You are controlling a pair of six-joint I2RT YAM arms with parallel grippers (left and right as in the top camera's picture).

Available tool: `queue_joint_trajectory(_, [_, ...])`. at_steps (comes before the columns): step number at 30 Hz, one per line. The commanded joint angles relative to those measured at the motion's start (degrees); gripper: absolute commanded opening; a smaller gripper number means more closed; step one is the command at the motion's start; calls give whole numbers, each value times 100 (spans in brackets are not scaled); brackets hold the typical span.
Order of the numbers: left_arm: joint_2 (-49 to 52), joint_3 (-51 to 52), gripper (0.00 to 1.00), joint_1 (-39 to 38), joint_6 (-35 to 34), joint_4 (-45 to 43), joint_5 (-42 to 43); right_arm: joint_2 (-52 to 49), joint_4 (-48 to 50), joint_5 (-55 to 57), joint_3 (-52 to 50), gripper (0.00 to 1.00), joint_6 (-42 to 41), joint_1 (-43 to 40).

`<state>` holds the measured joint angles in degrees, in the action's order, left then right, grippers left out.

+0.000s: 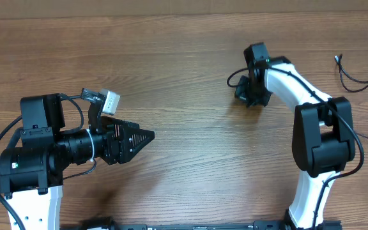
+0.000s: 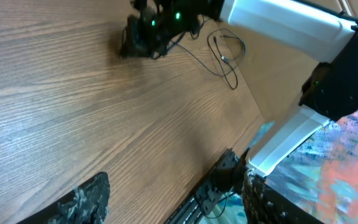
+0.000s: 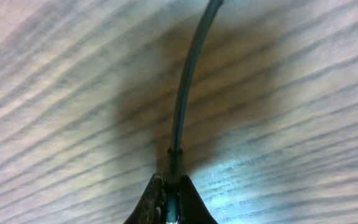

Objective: Untangle cables

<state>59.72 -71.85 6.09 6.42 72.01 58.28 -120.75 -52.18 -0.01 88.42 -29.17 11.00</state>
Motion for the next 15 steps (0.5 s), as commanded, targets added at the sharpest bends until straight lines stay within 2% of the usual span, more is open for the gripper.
queue_joint_trajectory(1, [-61,-15,68,-17,131,-24,2,83,-212,37,1176,4,398,-232])
queue_joint_trajectory(8, [-61,-15,68,-17,129,0,2,83,-758,529,2997,4,564,-1104])
queue_joint_trajectory(15, [-61,-15,68,-17,-122,-83,24,72,-660,837,3272,4,1134,-2852])
